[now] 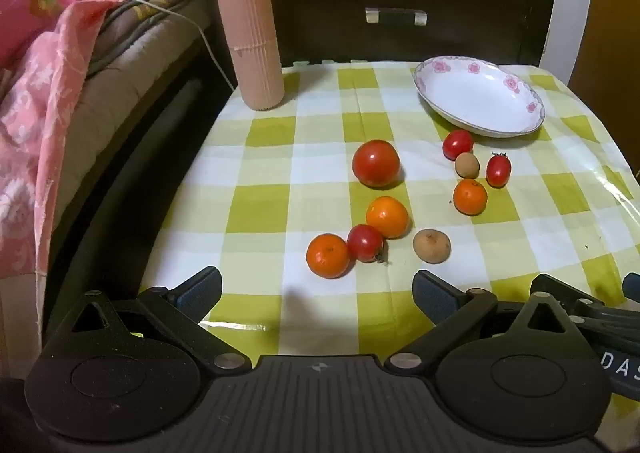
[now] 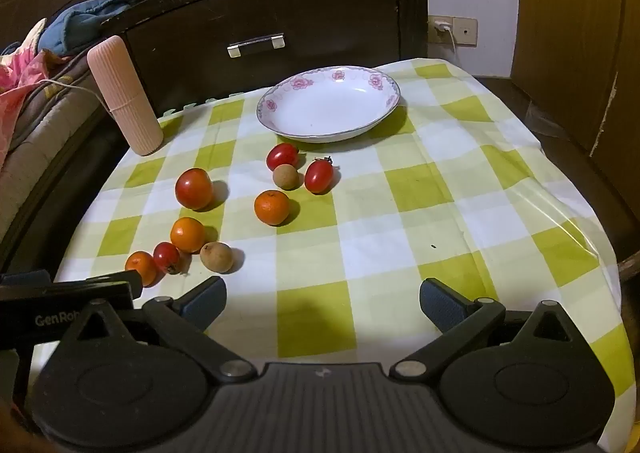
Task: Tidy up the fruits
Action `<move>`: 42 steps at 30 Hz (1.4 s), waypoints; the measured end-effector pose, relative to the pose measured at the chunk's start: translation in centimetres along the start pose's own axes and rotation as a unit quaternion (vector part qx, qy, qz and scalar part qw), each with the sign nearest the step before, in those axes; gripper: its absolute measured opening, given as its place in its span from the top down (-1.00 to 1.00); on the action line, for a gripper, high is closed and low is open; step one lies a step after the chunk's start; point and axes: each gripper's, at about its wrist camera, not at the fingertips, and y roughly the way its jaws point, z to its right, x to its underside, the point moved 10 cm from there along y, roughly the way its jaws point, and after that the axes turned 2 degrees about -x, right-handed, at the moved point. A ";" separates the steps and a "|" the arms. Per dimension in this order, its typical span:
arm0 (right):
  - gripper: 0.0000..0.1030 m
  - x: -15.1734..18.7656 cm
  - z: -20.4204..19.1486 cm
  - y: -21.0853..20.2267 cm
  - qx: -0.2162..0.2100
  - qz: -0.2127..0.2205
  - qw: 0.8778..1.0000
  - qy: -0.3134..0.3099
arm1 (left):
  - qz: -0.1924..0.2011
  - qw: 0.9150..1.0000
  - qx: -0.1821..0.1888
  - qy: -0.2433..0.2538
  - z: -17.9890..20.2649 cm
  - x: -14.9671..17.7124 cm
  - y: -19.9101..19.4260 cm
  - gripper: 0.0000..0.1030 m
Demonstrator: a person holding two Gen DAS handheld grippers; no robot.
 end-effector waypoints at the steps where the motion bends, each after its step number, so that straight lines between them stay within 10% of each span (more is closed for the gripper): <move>1: -0.98 0.1 0.0 0.1 0.001 -0.003 1.000 0.000 | -0.002 1.000 0.001 0.001 0.1 0.1 0.0 -0.99; 42: -0.98 0.5 0.0 0.6 0.002 -0.021 1.000 -0.004 | -0.026 1.000 0.008 -0.009 -0.1 0.8 0.9 -0.96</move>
